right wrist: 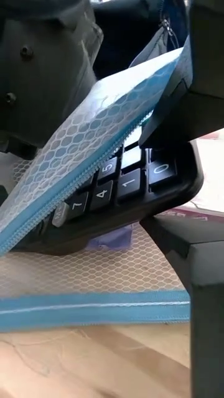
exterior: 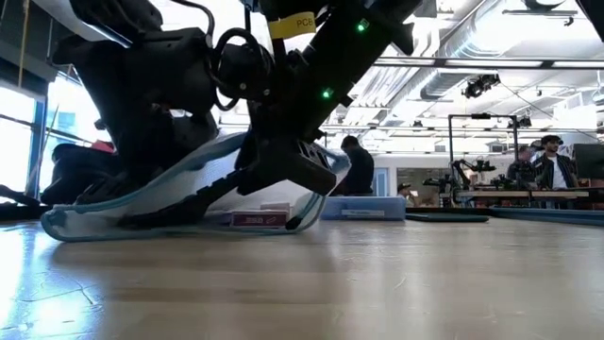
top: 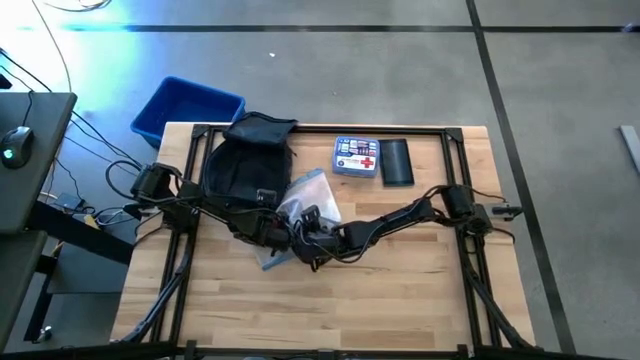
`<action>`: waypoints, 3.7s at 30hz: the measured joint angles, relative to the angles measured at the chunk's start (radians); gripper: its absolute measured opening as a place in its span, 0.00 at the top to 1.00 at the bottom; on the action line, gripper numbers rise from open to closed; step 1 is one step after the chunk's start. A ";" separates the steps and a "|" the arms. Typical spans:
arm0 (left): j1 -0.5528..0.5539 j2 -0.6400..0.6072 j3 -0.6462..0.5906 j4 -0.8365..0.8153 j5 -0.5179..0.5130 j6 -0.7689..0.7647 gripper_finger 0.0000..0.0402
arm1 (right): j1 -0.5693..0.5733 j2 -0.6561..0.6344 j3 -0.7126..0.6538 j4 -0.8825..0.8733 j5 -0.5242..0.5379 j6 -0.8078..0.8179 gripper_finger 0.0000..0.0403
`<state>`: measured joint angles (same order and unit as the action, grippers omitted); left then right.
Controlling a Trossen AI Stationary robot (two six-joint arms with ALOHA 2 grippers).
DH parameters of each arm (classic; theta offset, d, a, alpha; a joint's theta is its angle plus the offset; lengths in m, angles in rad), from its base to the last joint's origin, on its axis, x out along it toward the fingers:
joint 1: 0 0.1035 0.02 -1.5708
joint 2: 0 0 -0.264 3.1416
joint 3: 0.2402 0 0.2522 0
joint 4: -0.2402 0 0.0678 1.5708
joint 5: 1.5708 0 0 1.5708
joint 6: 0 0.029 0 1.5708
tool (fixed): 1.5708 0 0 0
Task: Unpack backpack
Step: Remove the black calculator from the blue zipper bag
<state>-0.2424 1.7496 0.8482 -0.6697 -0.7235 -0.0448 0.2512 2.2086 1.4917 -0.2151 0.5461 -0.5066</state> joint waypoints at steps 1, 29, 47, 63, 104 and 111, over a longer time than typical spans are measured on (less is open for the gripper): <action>-0.002 0.000 0.002 0.000 -0.001 -0.001 1.00 | -0.002 0.001 -0.001 0.005 0.000 0.006 0.60; -0.135 -0.163 0.010 -0.052 -0.360 -0.128 1.00 | 0.068 -0.092 -0.001 -0.091 0.014 0.234 0.92; -0.211 -0.158 0.216 -0.074 -0.361 -0.102 1.00 | 0.186 -0.313 0.001 -0.345 -0.238 0.592 0.94; -0.288 -0.162 0.297 0.003 0.013 0.054 1.00 | 0.115 -0.280 -0.007 -0.264 -0.101 0.603 0.94; -0.497 -0.235 0.273 -0.145 -0.140 -0.386 0.84 | 0.344 -0.447 0.000 -1.152 0.349 1.170 0.99; -0.539 -0.233 0.170 -0.056 -0.154 -0.445 0.84 | 0.330 -0.415 -0.001 -1.133 0.267 1.153 1.00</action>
<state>-0.7815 1.5166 1.0183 -0.7255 -0.8771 -0.4899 0.5807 1.7939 1.4910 -1.3480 0.8133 0.6462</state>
